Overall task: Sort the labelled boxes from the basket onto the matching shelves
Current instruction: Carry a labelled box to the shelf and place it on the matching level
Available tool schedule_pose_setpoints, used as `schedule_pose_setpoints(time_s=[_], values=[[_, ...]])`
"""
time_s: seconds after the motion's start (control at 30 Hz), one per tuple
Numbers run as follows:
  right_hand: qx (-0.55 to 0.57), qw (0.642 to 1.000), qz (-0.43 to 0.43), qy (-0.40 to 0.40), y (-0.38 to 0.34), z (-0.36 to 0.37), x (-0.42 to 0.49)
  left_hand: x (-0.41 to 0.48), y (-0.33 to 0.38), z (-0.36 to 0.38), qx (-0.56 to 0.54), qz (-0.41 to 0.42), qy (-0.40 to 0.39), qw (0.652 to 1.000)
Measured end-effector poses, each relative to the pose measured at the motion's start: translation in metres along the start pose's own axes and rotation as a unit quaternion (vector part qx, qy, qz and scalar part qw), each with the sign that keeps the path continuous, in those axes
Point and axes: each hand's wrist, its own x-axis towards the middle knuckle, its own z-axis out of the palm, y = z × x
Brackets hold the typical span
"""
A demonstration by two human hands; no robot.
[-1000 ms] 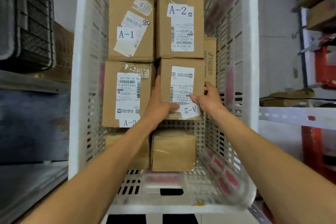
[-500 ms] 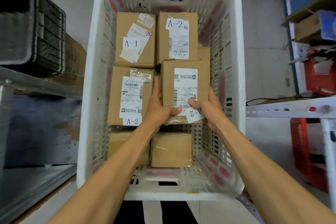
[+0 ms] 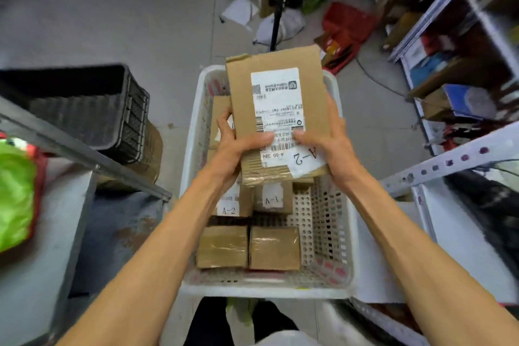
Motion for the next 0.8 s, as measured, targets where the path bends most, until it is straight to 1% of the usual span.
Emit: schedule_pose_setpoints(time_s=[0.1,0.2,0.27,0.4,0.5,0.67,0.8], values=[[0.021,0.998,-0.028,-0.043,-0.02,0.005,-0.005,-0.009,0.017,0.006,-0.02,0.012,-0.034,0.999],[0.005,0.996,-0.061,-0.059,-0.028,0.007,-0.016,-0.026,0.031,0.003,-0.019,0.03,-0.011,0.999],[0.014,0.995,-0.067,-0.074,-0.033,0.009,-0.023,-0.04,0.043,0.002,-0.004,0.047,-0.006,0.999],[0.026,0.992,-0.095,-0.084,-0.059,0.014,-0.042,-0.064,0.073,0.013,0.008,0.072,-0.036,0.997],[0.031,0.987,-0.125,-0.091,-0.079,0.013,-0.063,-0.083,0.09,0.022,0.054,0.111,-0.043,0.991],[0.039,0.988,-0.149,-0.027,-0.104,0.011,-0.097,-0.112,0.122,0.034,0.14,0.199,-0.085,0.966],[0.063,0.987,-0.144,0.038,-0.107,0.015,-0.139,-0.139,0.129,0.043,0.163,0.219,-0.153,0.95]])
